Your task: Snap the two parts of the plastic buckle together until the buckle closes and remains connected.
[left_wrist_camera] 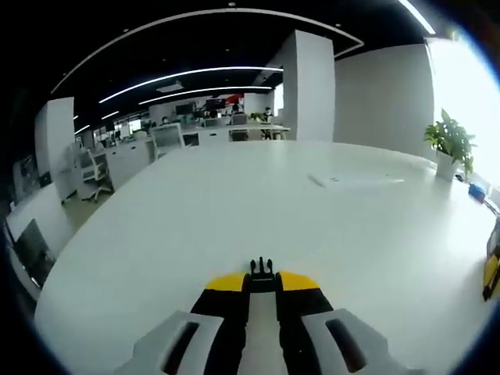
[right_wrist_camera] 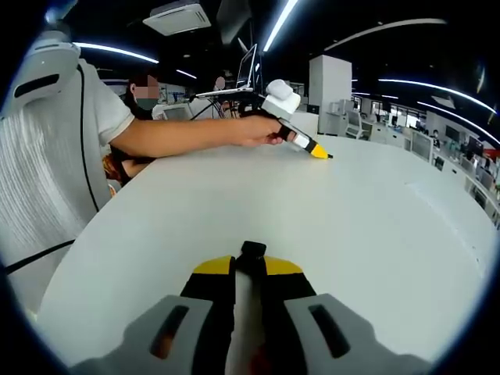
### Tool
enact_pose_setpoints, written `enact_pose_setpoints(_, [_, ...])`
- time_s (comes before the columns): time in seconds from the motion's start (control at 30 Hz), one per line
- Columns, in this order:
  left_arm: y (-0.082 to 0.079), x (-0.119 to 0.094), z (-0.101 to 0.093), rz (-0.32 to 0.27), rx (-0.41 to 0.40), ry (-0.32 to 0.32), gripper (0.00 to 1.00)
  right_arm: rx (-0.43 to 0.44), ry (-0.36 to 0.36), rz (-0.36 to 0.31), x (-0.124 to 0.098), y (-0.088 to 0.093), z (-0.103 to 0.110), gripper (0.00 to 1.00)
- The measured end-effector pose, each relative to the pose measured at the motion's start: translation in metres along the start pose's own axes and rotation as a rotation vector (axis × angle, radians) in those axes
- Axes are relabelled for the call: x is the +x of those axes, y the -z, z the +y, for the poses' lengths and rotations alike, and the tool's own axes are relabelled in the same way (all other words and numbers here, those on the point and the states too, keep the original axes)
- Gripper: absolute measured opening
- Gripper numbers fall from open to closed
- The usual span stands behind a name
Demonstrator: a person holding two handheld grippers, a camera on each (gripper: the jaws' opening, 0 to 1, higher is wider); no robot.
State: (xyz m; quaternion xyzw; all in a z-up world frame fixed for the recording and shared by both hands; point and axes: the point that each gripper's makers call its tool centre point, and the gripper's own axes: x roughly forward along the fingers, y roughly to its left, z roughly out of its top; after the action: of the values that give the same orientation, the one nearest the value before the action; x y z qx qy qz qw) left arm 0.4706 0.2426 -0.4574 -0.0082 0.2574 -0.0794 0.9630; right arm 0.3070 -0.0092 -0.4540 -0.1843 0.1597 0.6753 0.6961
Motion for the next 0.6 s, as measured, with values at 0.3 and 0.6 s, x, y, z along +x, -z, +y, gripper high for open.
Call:
enact_pose_setpoints(0.3, [0.005, -0.015, -0.022, -0.001, 0.012, 0.038, 0.12, -0.001, -0.001, 0.0, 0.0, 0.0, 0.001, 0.11])
enact_pose_setpoints(0.6, [-0.001, -0.018, -0.03, -0.006, 0.047, 0.078, 0.12, -0.002, -0.001, 0.001, 0.0, 0.0, 0.0, 0.11])
